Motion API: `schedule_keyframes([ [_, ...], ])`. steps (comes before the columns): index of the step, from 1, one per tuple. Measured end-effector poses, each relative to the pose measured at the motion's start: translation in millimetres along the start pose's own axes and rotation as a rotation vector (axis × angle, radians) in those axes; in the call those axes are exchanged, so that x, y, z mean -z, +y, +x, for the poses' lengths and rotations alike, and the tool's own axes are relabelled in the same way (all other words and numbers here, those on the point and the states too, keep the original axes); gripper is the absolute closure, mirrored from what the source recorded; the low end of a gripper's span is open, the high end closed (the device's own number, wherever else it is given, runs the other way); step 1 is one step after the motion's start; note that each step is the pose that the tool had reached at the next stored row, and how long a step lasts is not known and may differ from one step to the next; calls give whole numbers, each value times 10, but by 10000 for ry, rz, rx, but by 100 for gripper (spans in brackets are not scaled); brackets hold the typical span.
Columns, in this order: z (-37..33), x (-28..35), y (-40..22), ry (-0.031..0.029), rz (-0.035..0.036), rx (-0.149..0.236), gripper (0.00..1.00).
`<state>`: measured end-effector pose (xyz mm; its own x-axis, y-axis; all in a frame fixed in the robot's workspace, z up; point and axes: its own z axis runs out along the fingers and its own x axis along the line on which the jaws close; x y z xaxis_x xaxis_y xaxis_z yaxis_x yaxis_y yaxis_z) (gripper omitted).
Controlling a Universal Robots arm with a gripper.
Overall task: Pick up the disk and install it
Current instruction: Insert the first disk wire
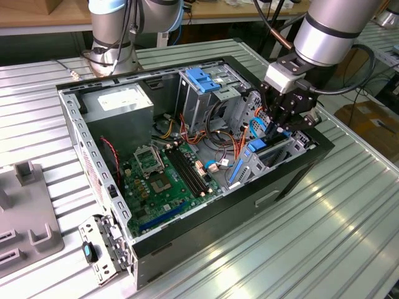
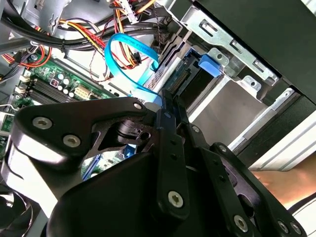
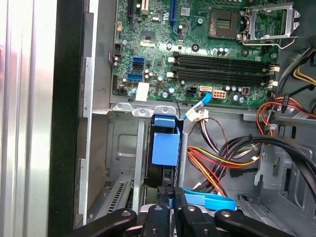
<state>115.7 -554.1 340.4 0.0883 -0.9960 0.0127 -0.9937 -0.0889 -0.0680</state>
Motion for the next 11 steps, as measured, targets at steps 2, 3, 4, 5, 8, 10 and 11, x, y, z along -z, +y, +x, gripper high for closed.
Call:
schedule_keyframes([
  [2, 0, -4, 0, -7, 2, 0, 83],
  [3, 0, -5, 0, -7, 1, 0, 83],
  [4, 0, -4, 0, -6, 1, 0, 76],
  [5, 0, -4, 0, -4, 1, 0, 76],
  [8, 0, 9, -1, 0, 0, 0, 76],
  [10, 0, 51, -4, 0, 0, -1, 76],
  [11, 1, 71, -5, 3, 0, 0, 76],
])
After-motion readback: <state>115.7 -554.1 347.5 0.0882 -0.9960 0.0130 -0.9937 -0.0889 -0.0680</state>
